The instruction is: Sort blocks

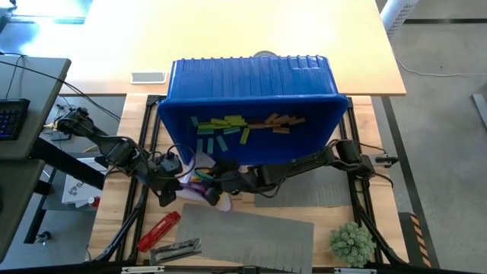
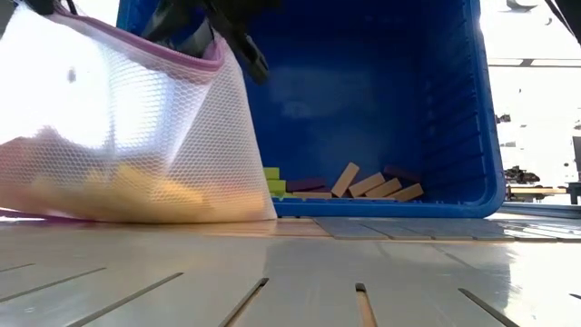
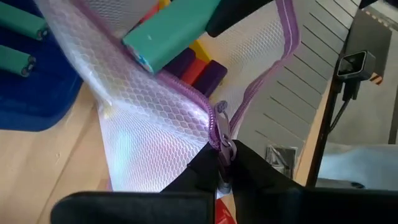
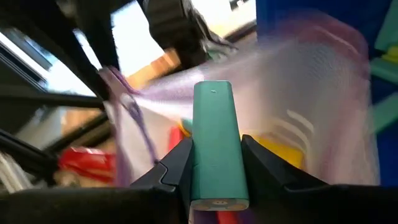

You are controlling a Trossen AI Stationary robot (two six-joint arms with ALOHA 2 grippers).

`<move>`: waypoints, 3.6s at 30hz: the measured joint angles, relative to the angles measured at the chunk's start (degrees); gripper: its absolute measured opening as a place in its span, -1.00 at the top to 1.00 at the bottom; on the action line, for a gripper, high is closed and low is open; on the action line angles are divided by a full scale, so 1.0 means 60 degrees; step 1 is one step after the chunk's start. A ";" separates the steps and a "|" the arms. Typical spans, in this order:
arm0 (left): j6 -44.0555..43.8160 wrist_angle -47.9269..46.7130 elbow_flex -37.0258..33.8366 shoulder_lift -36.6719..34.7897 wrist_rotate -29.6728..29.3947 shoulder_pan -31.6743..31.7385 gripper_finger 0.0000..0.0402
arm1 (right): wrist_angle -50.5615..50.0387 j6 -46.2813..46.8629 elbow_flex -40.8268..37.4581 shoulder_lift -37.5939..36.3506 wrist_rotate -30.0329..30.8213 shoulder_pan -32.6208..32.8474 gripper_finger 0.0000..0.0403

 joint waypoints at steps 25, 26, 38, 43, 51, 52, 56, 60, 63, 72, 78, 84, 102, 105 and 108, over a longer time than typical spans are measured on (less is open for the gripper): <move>-0.0477 -0.0083 0.0000 0.0000 -0.0050 -0.0198 1.00 | -0.4509 -0.2681 0.2882 -0.0477 -0.1710 -0.0378 -0.24; -0.0478 -0.0078 0.0000 0.0000 -0.0050 -0.0198 1.00 | -0.5021 -0.2829 0.3143 -0.0477 -0.1527 -0.0421 -0.24; -0.0377 -0.0069 0.0000 0.0000 -0.0051 -0.0249 1.00 | -0.7516 -0.0125 0.3582 -0.0477 0.2237 -0.0181 -0.25; -0.0221 -0.0069 0.0000 0.0000 -0.0046 -0.0249 1.00 | -0.7614 0.2048 0.3003 -0.0515 0.2621 0.0022 -0.25; -0.0132 -0.0062 0.0000 0.0000 0.0005 -0.0249 1.00 | -0.7600 0.3435 0.2199 -0.0944 0.1632 -0.0042 -0.25; -0.0132 -0.0070 0.0000 0.0000 0.0015 -0.0249 1.00 | -0.7519 0.3469 0.2136 -0.1089 0.1618 -0.0061 -0.25; -0.0053 -0.0072 0.0000 0.0000 0.0020 -0.0249 1.00 | -0.7303 0.3333 0.1729 -0.1853 0.1904 -0.0073 -0.25; 0.0035 -0.0072 0.0000 0.0000 0.0019 -0.0249 1.00 | -0.7449 0.3168 0.0890 -0.2865 0.2034 -0.0129 -0.25; 0.0098 -0.0071 0.0000 0.0000 0.0016 -0.0248 1.00 | -0.7060 0.3252 -0.0317 -0.3785 0.1595 -0.0163 -0.25; 0.0096 -0.0065 0.0000 0.0000 0.0020 -0.0249 1.00 | -0.3892 0.3856 -0.4461 -0.5931 0.0620 -0.0381 -0.25; 0.0087 -0.0069 0.0000 0.0000 0.0096 -0.0246 1.00 | -0.3221 0.3856 -0.5634 -0.5844 -0.0549 -0.0785 -0.25; -0.0121 -0.0069 0.0000 0.0000 0.0194 -0.0246 1.00 | -0.3200 0.3536 -0.5770 -0.5616 -0.0637 -0.1209 -0.25; -0.0208 -0.0058 0.0000 0.0000 0.0113 -0.0246 1.00 | -0.2958 0.0826 -0.5754 -0.4523 -0.1885 -0.1829 -0.25; -0.0209 -0.0058 0.0000 0.0000 -0.0002 -0.0242 1.00 | -0.2721 0.0612 -0.5752 -0.3857 -0.2170 -0.1835 -0.25; -0.0229 -0.0055 0.0000 0.0000 -0.0057 -0.0235 1.00 | -0.2362 0.0844 -0.5752 -0.3345 -0.2196 -0.1961 -0.25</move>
